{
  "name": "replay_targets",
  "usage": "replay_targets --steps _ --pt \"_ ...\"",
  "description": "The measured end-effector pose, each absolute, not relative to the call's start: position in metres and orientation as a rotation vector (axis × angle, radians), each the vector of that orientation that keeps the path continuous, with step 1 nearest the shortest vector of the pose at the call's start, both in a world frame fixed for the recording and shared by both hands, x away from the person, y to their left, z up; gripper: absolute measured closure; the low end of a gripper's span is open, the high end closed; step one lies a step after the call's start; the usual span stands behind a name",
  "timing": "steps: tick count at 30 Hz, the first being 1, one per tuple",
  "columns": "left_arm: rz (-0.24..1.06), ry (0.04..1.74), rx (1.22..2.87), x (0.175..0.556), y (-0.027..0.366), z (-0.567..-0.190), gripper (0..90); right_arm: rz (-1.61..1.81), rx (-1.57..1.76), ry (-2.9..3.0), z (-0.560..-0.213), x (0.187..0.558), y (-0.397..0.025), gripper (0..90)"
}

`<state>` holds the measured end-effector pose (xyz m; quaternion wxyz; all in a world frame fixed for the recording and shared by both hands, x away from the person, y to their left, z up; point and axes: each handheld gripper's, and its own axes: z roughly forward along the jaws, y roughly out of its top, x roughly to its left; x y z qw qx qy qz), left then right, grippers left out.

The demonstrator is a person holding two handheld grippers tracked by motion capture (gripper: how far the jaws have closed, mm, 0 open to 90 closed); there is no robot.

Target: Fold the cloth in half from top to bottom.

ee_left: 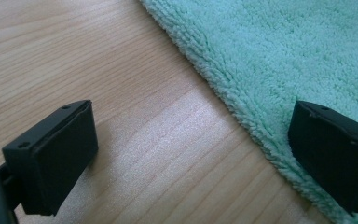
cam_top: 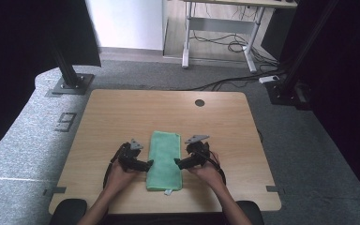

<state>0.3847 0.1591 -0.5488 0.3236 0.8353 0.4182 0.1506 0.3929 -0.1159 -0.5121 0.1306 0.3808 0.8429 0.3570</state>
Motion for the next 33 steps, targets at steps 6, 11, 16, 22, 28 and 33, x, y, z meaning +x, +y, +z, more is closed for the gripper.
replay_targets --steps 6,11,16,22,28,33 --pt "0.395 1.098 2.190 0.385 0.159 -0.549 1.9 1.019 1.110 2.419 -0.507 0.422 -0.107 3.8" --pt "0.394 1.098 2.190 0.385 0.159 -0.549 1.9 1.021 1.115 2.401 -0.500 0.444 -0.101 10.9" --pt "0.395 1.097 2.190 0.385 0.159 -0.549 1.9 0.974 1.121 2.407 -0.497 0.464 -0.097 16.8" --pt "0.395 1.097 2.187 0.385 0.159 -0.549 1.9 0.933 1.116 2.438 -0.502 0.483 -0.093 30.3" --pt "0.394 1.098 2.189 0.385 0.159 -0.549 1.9 0.927 1.127 2.460 -0.511 0.498 -0.091 44.1" --pt "0.394 1.097 2.189 0.385 0.159 -0.549 1.9 0.910 1.129 2.477 -0.518 0.504 -0.088 47.2"
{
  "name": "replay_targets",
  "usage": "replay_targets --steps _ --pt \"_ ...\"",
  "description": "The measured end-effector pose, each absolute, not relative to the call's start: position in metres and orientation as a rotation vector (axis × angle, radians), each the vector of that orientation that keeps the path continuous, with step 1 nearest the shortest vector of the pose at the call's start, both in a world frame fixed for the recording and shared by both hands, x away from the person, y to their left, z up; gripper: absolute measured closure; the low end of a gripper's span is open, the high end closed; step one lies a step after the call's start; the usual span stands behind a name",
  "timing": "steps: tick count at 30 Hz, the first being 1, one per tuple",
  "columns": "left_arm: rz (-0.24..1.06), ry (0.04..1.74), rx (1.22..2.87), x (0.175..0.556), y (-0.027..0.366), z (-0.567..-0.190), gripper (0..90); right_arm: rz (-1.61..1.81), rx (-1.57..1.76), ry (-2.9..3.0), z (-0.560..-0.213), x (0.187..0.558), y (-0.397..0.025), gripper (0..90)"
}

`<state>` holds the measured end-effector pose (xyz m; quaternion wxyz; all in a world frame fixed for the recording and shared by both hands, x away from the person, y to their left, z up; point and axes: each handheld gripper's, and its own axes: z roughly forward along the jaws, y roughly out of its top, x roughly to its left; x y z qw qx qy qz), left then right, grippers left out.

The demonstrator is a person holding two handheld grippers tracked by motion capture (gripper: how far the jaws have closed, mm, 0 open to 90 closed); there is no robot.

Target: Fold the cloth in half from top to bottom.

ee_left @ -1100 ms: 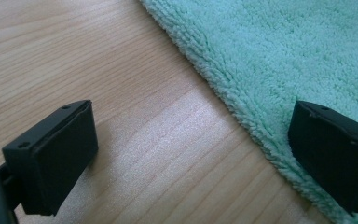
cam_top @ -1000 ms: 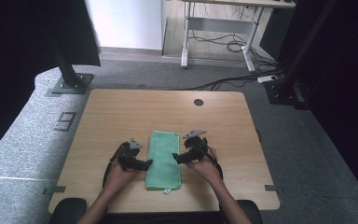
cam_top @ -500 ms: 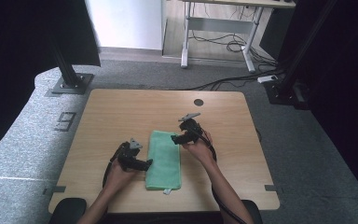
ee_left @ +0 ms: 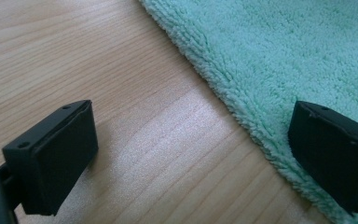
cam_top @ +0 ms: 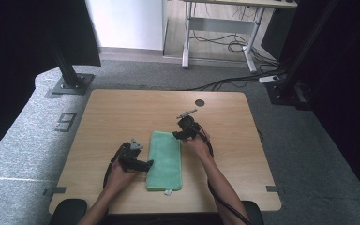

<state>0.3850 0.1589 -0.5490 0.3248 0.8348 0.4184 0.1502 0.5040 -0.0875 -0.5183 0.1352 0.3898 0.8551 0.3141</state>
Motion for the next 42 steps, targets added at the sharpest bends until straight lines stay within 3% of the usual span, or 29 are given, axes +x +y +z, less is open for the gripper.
replay_targets --steps 7,10,14,16,26,42 --pt "0.395 1.097 2.189 0.385 0.159 -0.549 1.9 0.853 1.099 2.501 -0.532 0.509 -0.088 46.8" --pt "0.395 1.097 2.189 0.385 0.159 -0.549 1.9 0.905 1.132 2.515 -0.533 0.510 -0.092 51.4" --pt "0.395 1.097 2.189 0.385 0.159 -0.549 1.9 0.933 1.134 2.537 -0.533 0.504 -0.088 78.1" --pt "0.394 1.097 2.189 0.385 0.159 -0.549 1.9 0.958 1.151 2.549 -0.533 0.504 -0.088 84.0" --pt "0.394 1.098 2.189 0.385 0.159 -0.549 1.9 0.954 1.131 2.555 -0.529 0.502 -0.089 85.9" --pt "0.398 1.103 2.186 0.385 0.158 -0.549 1.9 1.113 0.919 2.522 -0.474 0.469 -0.095 85.8"
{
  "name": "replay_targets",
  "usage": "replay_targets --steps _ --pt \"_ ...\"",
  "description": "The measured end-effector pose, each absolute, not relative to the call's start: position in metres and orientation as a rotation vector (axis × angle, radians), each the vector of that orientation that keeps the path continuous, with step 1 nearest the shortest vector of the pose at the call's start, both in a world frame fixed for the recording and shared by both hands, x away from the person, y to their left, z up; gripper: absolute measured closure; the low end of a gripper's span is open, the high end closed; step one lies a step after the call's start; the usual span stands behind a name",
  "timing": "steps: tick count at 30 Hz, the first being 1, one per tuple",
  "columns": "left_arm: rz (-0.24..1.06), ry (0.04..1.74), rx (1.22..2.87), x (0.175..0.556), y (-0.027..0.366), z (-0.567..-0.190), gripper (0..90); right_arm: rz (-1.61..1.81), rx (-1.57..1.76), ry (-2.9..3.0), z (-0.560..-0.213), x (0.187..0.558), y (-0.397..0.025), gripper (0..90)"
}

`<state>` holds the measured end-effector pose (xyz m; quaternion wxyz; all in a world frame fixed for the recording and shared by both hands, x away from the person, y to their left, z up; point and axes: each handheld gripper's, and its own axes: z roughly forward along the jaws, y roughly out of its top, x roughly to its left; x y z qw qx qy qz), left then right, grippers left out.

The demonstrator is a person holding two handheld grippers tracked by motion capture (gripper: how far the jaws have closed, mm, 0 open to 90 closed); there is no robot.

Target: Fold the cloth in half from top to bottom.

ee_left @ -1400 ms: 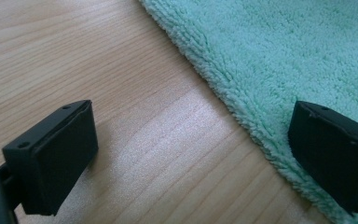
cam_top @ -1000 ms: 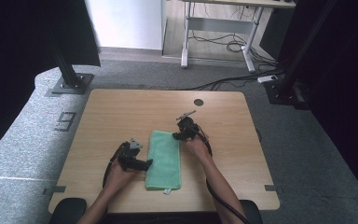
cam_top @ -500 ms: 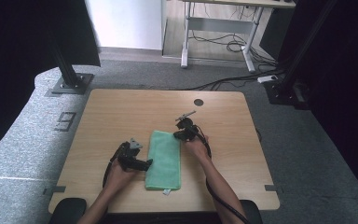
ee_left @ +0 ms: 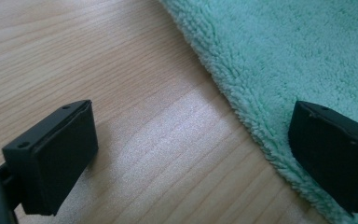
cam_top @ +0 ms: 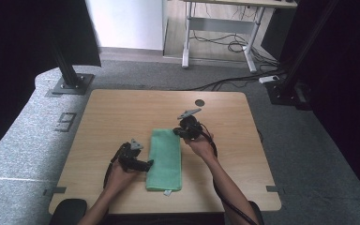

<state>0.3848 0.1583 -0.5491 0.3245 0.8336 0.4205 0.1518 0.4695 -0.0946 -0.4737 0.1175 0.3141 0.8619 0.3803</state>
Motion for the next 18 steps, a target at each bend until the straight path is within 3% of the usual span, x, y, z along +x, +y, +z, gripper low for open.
replay_targets --steps 18 --pt "0.399 1.106 2.186 0.385 0.158 -0.549 1.9 1.215 0.731 2.534 -0.448 0.409 -0.103 85.8"
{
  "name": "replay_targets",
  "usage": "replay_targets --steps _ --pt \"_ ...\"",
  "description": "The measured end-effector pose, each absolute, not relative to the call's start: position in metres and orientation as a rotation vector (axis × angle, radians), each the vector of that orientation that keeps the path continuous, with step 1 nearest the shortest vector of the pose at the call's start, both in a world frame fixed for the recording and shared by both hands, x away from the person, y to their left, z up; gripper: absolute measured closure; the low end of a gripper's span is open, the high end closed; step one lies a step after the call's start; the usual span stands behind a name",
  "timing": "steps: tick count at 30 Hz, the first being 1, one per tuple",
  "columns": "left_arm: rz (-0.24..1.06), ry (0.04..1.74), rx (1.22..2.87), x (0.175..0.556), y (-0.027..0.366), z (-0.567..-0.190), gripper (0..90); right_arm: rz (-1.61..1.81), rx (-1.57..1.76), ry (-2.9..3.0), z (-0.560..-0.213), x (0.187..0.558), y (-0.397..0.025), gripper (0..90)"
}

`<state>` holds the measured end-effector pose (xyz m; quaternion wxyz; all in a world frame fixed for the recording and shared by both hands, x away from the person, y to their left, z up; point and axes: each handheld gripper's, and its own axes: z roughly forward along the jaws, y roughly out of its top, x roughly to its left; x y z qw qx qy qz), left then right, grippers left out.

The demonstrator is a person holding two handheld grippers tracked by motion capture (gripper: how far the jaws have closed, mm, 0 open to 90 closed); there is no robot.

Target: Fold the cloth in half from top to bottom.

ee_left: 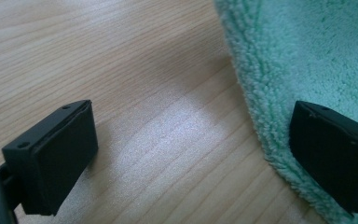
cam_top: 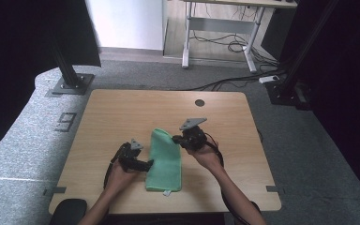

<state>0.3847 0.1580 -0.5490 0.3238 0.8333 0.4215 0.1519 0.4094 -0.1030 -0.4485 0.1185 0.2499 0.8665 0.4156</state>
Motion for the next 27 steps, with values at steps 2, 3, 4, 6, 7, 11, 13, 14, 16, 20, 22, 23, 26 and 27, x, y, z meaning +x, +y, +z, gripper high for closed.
replay_targets --steps 2,3,4,6,7,11,13,14,16,20,22,23,26,27 --pt "0.399 1.106 2.186 0.385 0.158 -0.549 1.9 1.221 0.718 2.537 -0.448 0.403 -0.104 85.8" --pt "0.399 1.106 2.186 0.385 0.158 -0.549 1.9 1.224 0.713 2.541 -0.448 0.400 -0.105 85.8" --pt "0.399 1.108 2.184 0.385 0.158 -0.549 1.8 1.228 0.709 2.542 -0.449 0.397 -0.106 85.8" --pt "0.400 1.107 2.186 0.385 0.158 -0.549 1.8 1.233 0.704 2.545 -0.450 0.391 -0.108 85.7" --pt "0.400 1.107 2.186 0.385 0.158 -0.549 1.9 1.236 0.704 2.549 -0.451 0.388 -0.109 85.8" --pt "0.399 1.107 2.186 0.385 0.158 -0.549 1.8 1.243 0.706 2.558 -0.455 0.379 -0.115 85.7" --pt "0.400 1.108 2.185 0.385 0.158 -0.549 1.8 1.252 0.711 2.559 -0.457 0.375 -0.117 85.7" --pt "0.399 1.108 2.186 0.385 0.158 -0.549 1.8 1.255 0.714 2.560 -0.457 0.373 -0.118 85.7" --pt "0.399 1.108 2.186 0.385 0.158 -0.549 1.8 1.261 0.714 2.563 -0.459 0.369 -0.120 85.7" --pt "0.399 1.107 2.188 0.385 0.158 -0.549 1.8 1.261 0.708 2.579 -0.463 0.361 -0.121 85.7" --pt "0.399 1.107 2.188 0.385 0.158 -0.549 1.8 1.257 0.704 2.583 -0.465 0.356 -0.121 85.6" --pt "0.400 1.107 2.188 0.385 0.158 -0.549 1.8 1.254 0.703 2.590 -0.467 0.353 -0.121 85.6" --pt "0.400 1.108 2.187 0.385 0.158 -0.549 1.8 1.246 0.707 2.602 -0.473 0.348 -0.122 85.5" --pt "0.400 1.108 2.187 0.385 0.158 -0.549 1.8 1.243 0.712 2.605 -0.475 0.347 -0.123 85.4"
